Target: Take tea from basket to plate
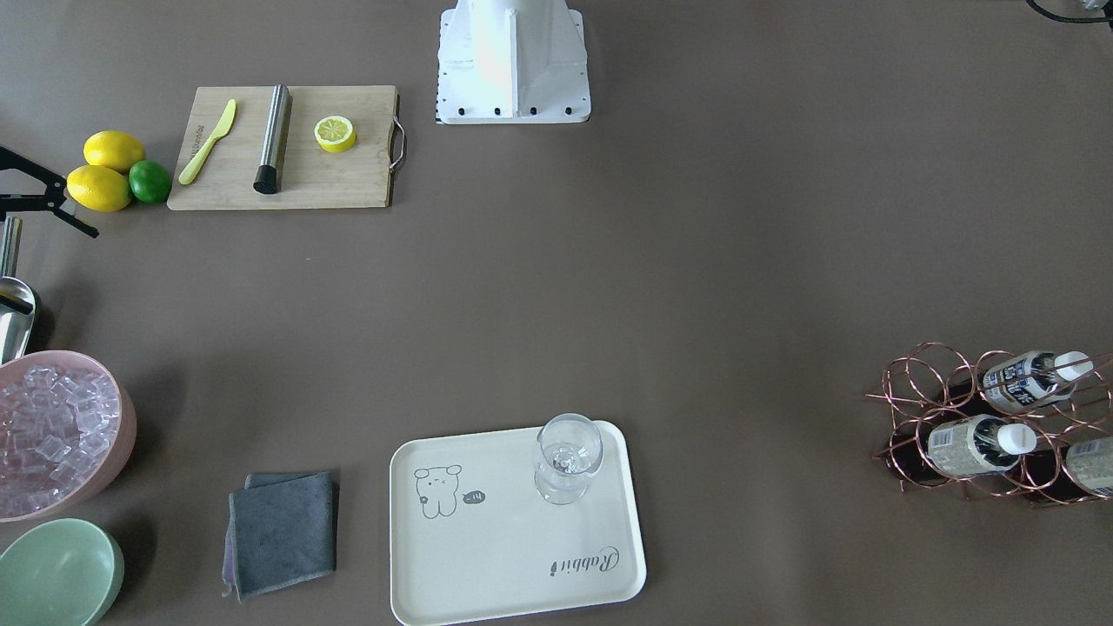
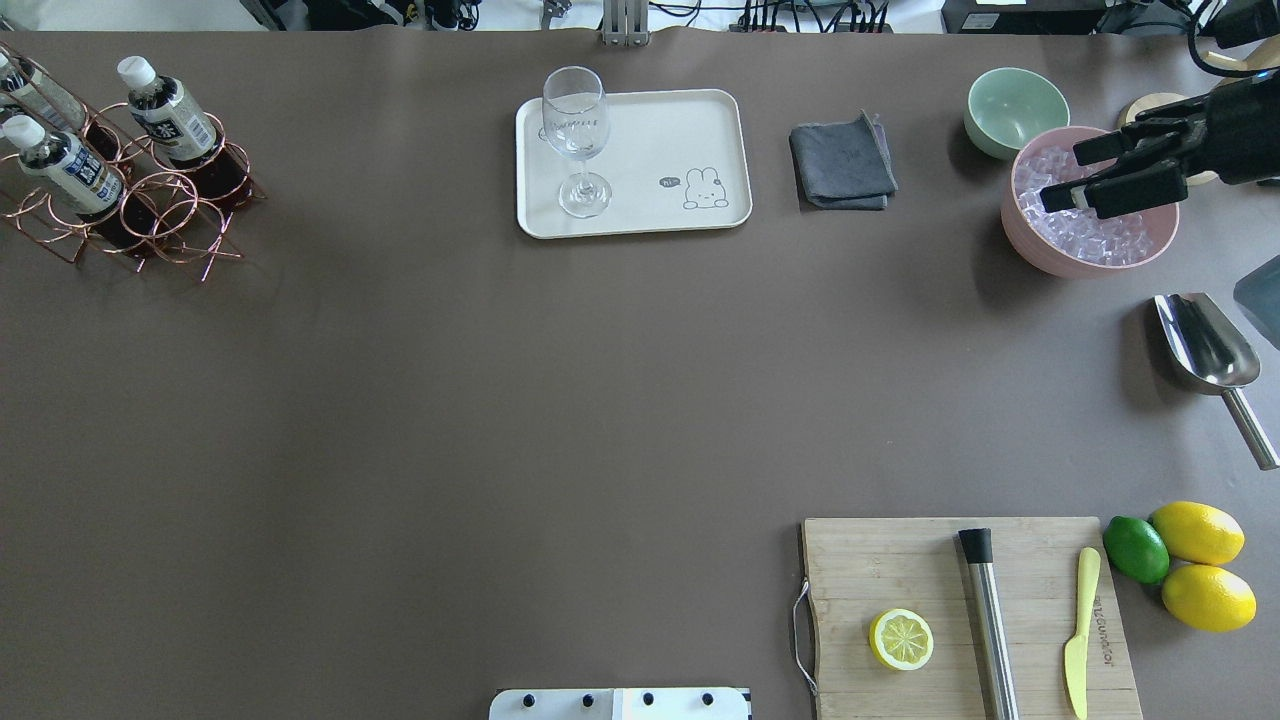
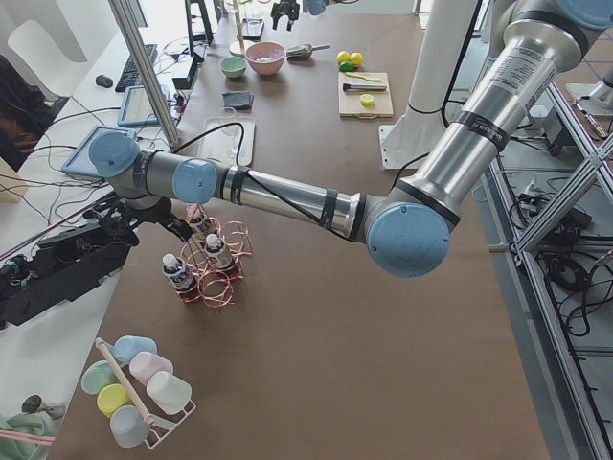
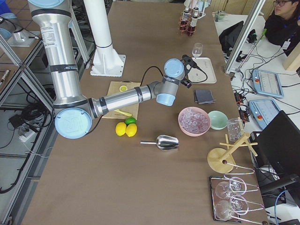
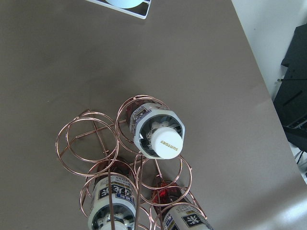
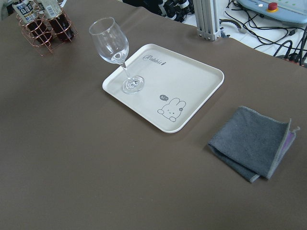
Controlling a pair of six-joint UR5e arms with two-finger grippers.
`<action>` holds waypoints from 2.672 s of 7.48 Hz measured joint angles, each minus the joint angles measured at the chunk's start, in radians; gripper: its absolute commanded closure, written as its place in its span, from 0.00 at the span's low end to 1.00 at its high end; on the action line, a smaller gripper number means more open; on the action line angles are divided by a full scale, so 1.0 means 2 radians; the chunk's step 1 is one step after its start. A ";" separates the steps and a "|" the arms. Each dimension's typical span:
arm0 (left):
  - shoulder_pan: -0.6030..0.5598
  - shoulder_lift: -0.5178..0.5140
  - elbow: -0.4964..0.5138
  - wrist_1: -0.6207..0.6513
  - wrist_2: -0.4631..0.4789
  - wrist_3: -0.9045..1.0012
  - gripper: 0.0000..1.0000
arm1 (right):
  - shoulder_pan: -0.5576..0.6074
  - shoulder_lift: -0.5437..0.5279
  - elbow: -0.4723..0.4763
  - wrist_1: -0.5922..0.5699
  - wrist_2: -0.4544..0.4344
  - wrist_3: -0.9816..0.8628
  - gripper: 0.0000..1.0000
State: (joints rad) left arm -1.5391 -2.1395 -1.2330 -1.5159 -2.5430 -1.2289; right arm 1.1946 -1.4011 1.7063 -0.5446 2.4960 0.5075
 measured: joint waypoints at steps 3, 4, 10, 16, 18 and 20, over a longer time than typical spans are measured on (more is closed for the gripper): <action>0.008 0.002 0.000 0.012 -0.008 -0.026 0.03 | -0.045 -0.008 -0.047 0.119 -0.059 -0.016 0.00; 0.016 0.002 0.001 0.012 -0.008 -0.027 0.05 | -0.052 -0.006 -0.063 0.152 -0.067 -0.021 0.00; 0.032 -0.003 -0.009 0.022 -0.031 -0.052 0.32 | -0.135 0.048 -0.052 0.198 -0.214 0.041 0.00; 0.030 0.007 -0.048 0.094 -0.013 -0.046 0.46 | -0.193 0.044 -0.009 0.199 -0.195 -0.010 0.00; 0.028 0.006 -0.051 0.111 0.000 -0.039 0.60 | -0.197 0.040 -0.004 0.199 -0.182 -0.027 0.00; 0.024 0.005 -0.053 0.118 0.001 -0.037 0.60 | -0.200 0.037 -0.002 0.199 -0.180 -0.029 0.01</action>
State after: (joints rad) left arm -1.4920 -2.1300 -1.3393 -1.2804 -2.5420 -1.3024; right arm 0.7940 -1.3281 1.7025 -0.1458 2.1356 0.4500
